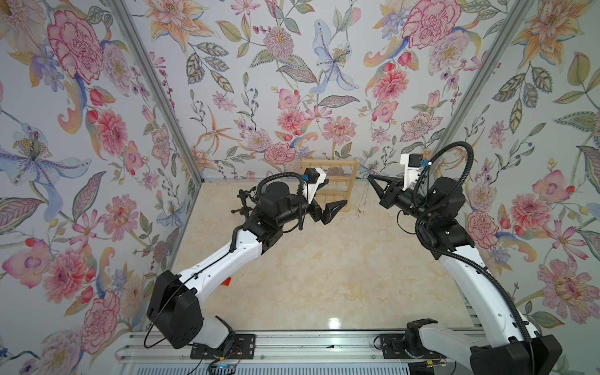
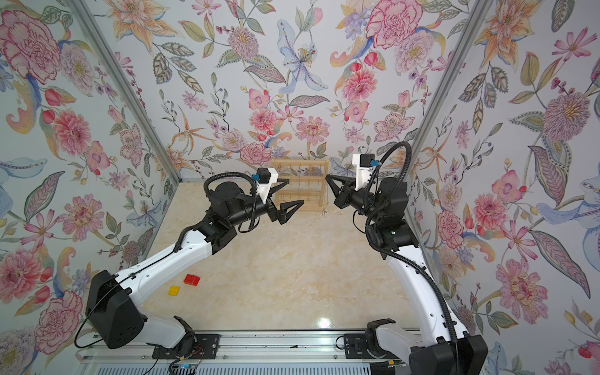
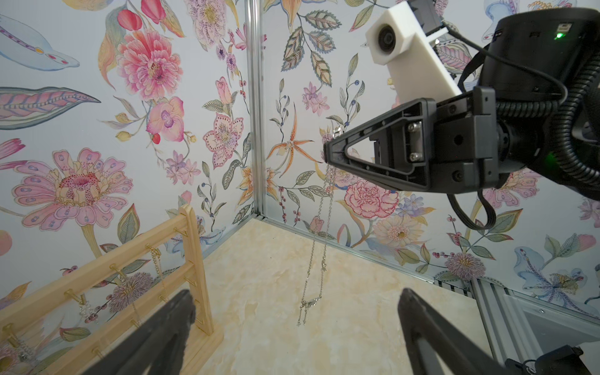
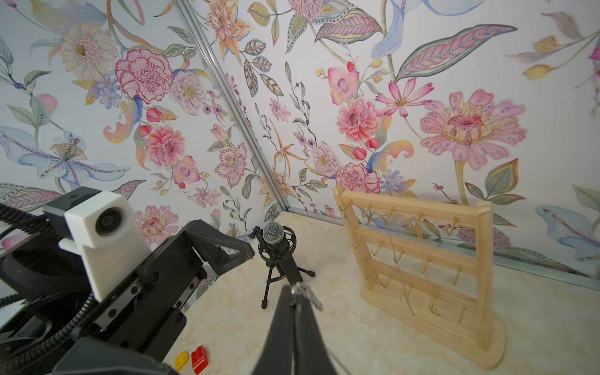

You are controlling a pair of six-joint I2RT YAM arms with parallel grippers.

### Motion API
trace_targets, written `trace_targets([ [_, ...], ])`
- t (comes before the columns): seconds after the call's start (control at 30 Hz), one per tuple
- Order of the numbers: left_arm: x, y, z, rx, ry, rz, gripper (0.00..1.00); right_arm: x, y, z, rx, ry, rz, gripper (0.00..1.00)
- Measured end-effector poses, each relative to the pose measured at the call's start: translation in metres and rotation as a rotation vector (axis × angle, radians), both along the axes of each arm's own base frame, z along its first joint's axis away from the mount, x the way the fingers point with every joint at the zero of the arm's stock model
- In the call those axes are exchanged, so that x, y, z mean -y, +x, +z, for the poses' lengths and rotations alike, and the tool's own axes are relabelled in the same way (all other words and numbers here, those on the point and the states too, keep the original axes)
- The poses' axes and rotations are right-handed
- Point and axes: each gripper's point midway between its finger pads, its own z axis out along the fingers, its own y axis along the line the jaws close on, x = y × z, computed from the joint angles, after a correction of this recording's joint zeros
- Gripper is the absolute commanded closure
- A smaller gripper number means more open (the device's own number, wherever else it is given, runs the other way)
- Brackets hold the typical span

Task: Take the necklace off the jewelry display stand
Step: Take off the necklace from the stand, then place the necklace at the center of the board.

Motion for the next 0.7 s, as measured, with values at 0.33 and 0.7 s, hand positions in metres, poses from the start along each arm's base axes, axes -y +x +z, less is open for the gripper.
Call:
trace_targets([
  [0.33, 0.019, -0.026, -0.031, -0.022, 0.023, -0.123, 0.04, -0.003, -0.038, 0.007, -0.001, 0.009, 0.070, 0.98],
  [0.7, 0.046, -0.035, -0.059, -0.048, 0.017, -0.262, 0.08, -0.008, -0.055, 0.000, -0.039, 0.005, 0.122, 0.98],
])
